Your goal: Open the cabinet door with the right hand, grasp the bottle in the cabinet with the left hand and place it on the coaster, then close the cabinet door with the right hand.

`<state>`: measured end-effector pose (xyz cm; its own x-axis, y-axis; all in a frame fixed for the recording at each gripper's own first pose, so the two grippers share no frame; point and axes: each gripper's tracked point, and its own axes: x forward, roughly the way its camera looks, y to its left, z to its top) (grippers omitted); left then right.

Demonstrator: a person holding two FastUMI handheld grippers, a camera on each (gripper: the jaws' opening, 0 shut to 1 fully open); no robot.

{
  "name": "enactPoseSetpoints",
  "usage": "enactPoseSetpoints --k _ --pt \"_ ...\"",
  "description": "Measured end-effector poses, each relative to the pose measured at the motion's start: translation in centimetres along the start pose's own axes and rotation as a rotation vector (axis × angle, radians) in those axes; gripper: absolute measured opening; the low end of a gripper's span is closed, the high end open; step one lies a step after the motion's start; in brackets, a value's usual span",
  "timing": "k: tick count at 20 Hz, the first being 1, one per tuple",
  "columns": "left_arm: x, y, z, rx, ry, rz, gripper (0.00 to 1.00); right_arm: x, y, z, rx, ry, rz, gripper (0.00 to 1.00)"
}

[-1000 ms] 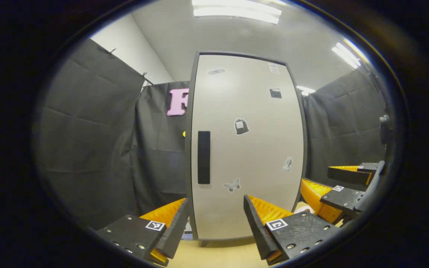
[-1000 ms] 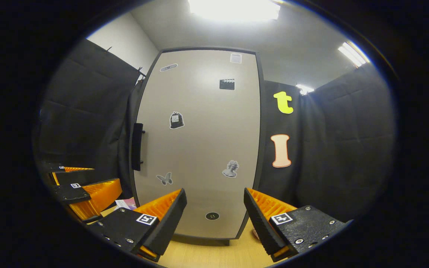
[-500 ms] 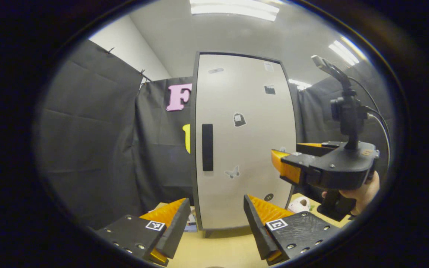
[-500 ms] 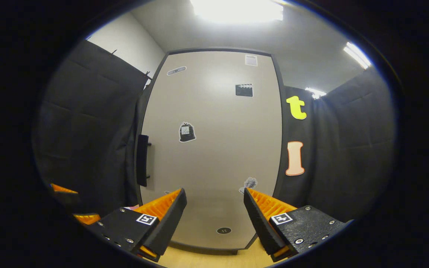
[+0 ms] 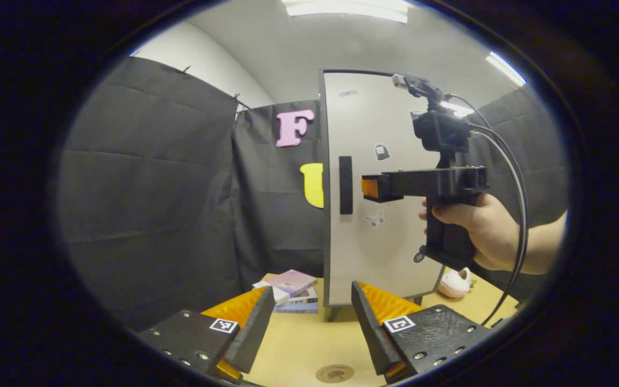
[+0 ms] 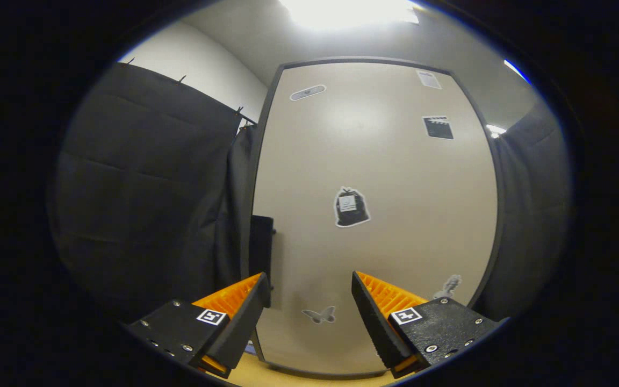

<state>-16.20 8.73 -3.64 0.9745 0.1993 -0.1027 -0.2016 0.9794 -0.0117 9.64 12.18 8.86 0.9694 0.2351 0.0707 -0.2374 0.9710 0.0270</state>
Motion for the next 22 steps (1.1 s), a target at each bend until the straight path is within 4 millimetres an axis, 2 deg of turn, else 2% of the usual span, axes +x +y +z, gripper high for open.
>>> enactPoseSetpoints --k 3,5,7,10,12,13,14,17,19,20,22 --pt "-1.3 2.1 -0.8 -0.016 0.02 0.059 0.85 2.9 2.0 -1.6 0.015 0.054 0.014 0.95" --pt "-2.2 3.5 -1.2 -0.014 0.03 0.096 0.84 4.3 2.1 -2.3 0.012 0.078 -0.002 0.95" --pt "-2.8 4.4 -1.6 -0.027 0.038 0.122 0.83 4.6 2.5 -2.2 0.013 0.063 -0.003 0.95" --pt "-3.0 5.4 -2.9 -0.056 0.063 0.145 0.83 5.2 4.5 -1.9 -0.046 0.043 0.052 0.88" --pt "-2.9 5.6 -3.1 -0.062 0.067 0.156 0.83 5.5 4.5 -2.4 -0.113 0.047 0.028 0.68" --pt "-3.0 5.8 -2.9 -0.053 0.061 0.164 0.84 5.8 4.4 -2.7 -0.127 0.055 0.03 0.48" --pt "-3.0 5.9 -2.7 -0.042 0.057 0.162 0.83 5.8 4.5 -2.6 -0.109 0.043 0.037 0.41" --pt "-3.0 5.6 -2.6 -0.03 0.049 0.153 0.83 5.7 4.7 -2.8 -0.035 0.074 0.099 0.3" --pt "-2.6 4.7 -2.5 -0.058 0.042 0.129 0.8 5.6 4.6 -2.9 -0.045 0.094 0.112 0.25" --pt "-2.5 4.6 -2.5 -0.059 0.045 0.121 0.85 5.6 4.6 -2.9 -0.05 0.098 0.119 0.24" --pt "-2.4 4.9 -2.3 -0.042 0.04 0.113 0.83 5.3 4.7 -3.0 -0.041 0.11 0.14 0.22"
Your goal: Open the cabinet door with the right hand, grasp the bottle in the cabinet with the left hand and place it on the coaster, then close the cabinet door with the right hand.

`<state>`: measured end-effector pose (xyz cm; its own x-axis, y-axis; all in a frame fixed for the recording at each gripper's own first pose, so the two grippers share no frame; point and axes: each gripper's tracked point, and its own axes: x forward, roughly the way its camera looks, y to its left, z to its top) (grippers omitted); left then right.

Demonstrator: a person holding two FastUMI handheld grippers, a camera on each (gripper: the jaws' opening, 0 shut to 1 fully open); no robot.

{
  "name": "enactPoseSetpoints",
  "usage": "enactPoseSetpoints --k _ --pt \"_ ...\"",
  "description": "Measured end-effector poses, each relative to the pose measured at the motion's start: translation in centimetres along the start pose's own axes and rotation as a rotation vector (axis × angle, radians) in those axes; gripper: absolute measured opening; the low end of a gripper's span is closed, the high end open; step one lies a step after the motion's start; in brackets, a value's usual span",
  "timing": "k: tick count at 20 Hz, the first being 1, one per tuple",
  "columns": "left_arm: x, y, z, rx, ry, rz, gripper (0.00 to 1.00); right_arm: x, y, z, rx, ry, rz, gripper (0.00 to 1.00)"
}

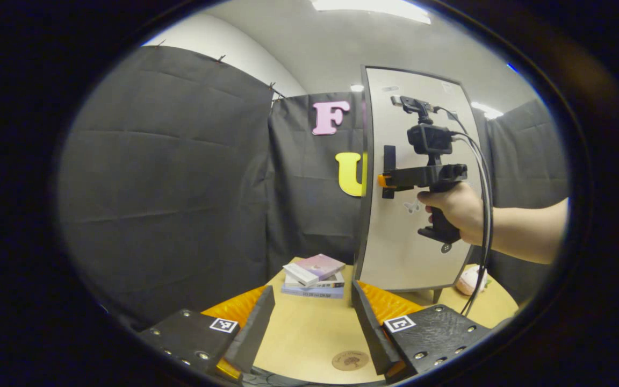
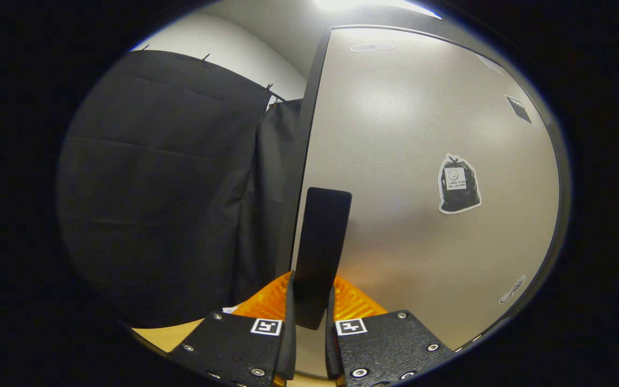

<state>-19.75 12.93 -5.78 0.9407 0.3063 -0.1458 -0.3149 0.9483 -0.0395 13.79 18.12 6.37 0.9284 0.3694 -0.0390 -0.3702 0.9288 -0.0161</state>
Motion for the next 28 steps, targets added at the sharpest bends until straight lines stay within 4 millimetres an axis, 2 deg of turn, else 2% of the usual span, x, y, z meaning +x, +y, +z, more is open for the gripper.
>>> enactPoseSetpoints --k 4,9,22,28 --pt "0.1 -0.5 0.1 0.027 -0.007 -0.032 0.8 -1.5 0.7 0.2 -0.026 -0.01 0.064 0.23" --pt "1.2 -1.6 0.2 0.035 -0.017 -0.086 0.83 -3.5 1.1 0.3 -0.013 -0.022 0.14 0.22" --pt "2.0 -4.4 0.9 0.076 -0.023 -0.166 0.83 -3.2 -0.2 0.9 0.034 0.01 0.215 0.24" --pt "3.8 -5.6 1.2 0.081 -0.011 -0.184 0.85 -3.0 -1.0 0.7 0.059 0.044 0.274 0.22"
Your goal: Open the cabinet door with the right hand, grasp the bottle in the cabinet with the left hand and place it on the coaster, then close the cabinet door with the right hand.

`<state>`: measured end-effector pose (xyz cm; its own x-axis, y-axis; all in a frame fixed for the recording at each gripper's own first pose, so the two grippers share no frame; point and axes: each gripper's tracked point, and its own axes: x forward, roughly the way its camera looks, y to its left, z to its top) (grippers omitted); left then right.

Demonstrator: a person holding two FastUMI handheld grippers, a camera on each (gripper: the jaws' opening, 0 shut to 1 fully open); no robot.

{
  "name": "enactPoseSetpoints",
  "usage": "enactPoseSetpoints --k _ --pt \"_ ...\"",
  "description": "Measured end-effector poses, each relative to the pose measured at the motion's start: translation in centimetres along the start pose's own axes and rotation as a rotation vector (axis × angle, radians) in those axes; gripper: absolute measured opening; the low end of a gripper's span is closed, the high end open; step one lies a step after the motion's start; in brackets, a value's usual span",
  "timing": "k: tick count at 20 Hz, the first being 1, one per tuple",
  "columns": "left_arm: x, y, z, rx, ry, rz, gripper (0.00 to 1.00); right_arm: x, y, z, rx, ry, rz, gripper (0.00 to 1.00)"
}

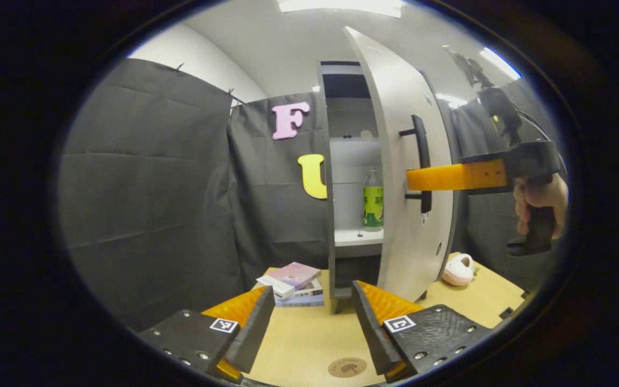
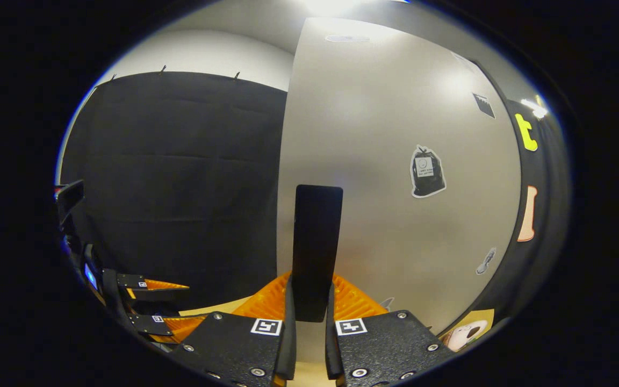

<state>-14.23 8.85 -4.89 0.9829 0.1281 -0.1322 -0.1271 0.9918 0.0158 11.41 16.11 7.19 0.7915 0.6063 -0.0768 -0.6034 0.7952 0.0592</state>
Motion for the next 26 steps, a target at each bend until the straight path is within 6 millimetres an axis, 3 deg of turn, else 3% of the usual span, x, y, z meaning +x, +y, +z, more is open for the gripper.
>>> enactPoseSetpoints --k 2,8,11,12,17,20,24,26 --pt "1.2 -0.3 1.0 0.002 -0.013 -0.013 0.8 -0.3 -0.1 0.0 -0.006 0.011 0.004 0.22" --pt "5.4 -1.2 2.8 0.049 -0.036 -0.048 0.8 -3.1 -0.2 -0.1 0.012 0.05 0.01 0.22" --pt "7.8 -2.4 3.0 0.013 -0.028 -0.078 0.8 -4.4 -0.3 -0.1 0.002 0.071 0.011 0.24" --pt "8.6 -2.6 3.1 0.011 -0.025 -0.084 0.84 -4.8 -0.5 -0.1 0.002 0.07 0.01 0.24" --pt "12.0 -6.6 4.1 0.024 -0.031 -0.129 0.82 -6.5 -1.6 -0.4 0.022 0.058 -0.02 0.24" --pt "14.4 -6.4 5.4 0.036 -0.091 -0.025 0.83 -7.3 -2.2 -0.3 0.003 0.066 -0.086 0.24" --pt "17.9 -9.0 6.7 -0.005 -0.11 -0.031 0.8 -10.6 -3.5 -0.3 0.005 0.087 -0.193 0.23" --pt "19.9 -10.0 7.3 0.016 -0.127 -0.035 0.84 -12.4 -4.1 -0.9 0.015 0.084 -0.245 0.23"
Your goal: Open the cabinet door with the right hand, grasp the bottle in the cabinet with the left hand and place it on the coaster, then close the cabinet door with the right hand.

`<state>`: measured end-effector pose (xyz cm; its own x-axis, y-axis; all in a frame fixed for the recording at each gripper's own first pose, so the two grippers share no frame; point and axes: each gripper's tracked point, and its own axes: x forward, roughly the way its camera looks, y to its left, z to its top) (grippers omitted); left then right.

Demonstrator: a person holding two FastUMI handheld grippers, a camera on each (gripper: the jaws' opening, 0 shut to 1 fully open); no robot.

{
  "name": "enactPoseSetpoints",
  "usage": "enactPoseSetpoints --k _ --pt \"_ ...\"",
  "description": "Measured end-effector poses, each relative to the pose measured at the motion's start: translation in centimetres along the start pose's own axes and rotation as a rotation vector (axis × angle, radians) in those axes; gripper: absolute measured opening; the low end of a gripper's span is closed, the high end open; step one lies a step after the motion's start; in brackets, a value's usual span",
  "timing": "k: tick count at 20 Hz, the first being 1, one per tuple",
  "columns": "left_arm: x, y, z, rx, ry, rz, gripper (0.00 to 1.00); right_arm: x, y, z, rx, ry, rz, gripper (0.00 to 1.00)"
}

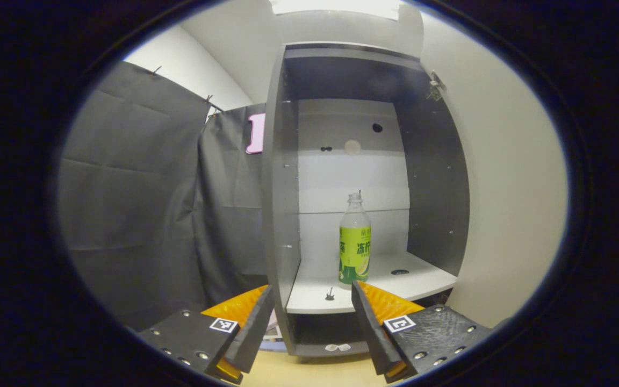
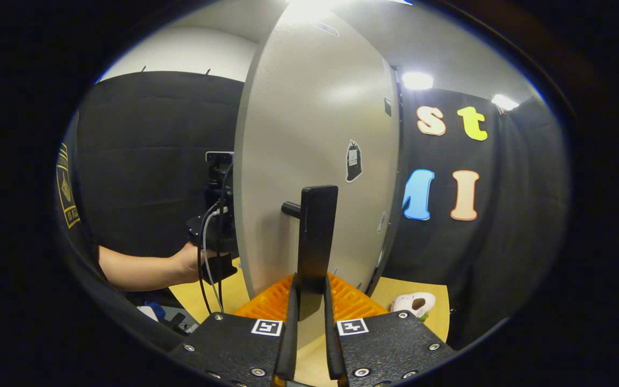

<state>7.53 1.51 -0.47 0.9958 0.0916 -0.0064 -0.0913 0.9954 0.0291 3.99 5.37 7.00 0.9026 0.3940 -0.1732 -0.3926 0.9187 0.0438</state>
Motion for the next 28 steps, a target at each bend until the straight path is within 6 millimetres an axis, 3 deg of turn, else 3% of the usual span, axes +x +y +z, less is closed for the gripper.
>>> enactPoseSetpoints --k 4,7,9,11,15,16,18,19,21,23,25,28 --pt "4.8 -3.1 -0.1 0.027 -0.039 -0.04 0.8 -1.9 -0.9 -0.5 -0.093 0.004 -0.104 0.23" --pt "7.8 -4.8 -0.5 0.013 -0.04 -0.067 0.83 -1.9 -1.2 -0.5 -0.062 0.006 -0.123 0.23" --pt "9.3 -5.3 -1.3 0.013 -0.027 -0.067 0.84 -2.0 -2.1 -0.8 -0.087 0.015 -0.15 0.22" --pt "10.7 -6.1 -2.2 0.001 -0.018 -0.09 0.85 -3.9 -4.0 -1.0 -0.111 0.02 -0.189 0.22" --pt "12.4 -5.4 -3.6 0.003 0.005 -0.065 0.84 -4.6 -6.8 -1.9 -0.078 0.018 -0.244 0.23" --pt "12.7 -5.2 -3.7 0.001 0.003 -0.062 0.83 -4.8 -6.6 -2.0 -0.054 0.015 -0.239 0.18" --pt "13.3 -5.4 -3.8 -0.002 0.001 -0.066 0.82 -5.1 -6.4 -2.4 -0.048 0.012 -0.228 0.23" --pt "13.4 -5.7 -3.9 -0.001 0.006 -0.073 0.85 -5.5 -6.9 -2.2 -0.079 0.012 -0.251 0.32" --pt "13.7 -6.3 -3.8 -0.005 0.0 -0.09 0.84 -6.5 -8.1 -2.2 -0.116 0.01 -0.293 0.68" --pt "14.2 -6.5 -3.6 -0.004 -0.009 -0.093 0.82 -6.7 -8.7 -2.8 -0.106 0.009 -0.302 0.88" --pt "14.7 -6.5 -3.6 0.008 -0.011 -0.083 0.85 -7.0 -9.4 -2.8 -0.1 0.007 -0.311 0.95" --pt "15.5 -6.7 -3.7 0.027 -0.009 -0.086 0.84 -6.4 -10.0 -4.0 -0.069 0.002 -0.278 0.95"
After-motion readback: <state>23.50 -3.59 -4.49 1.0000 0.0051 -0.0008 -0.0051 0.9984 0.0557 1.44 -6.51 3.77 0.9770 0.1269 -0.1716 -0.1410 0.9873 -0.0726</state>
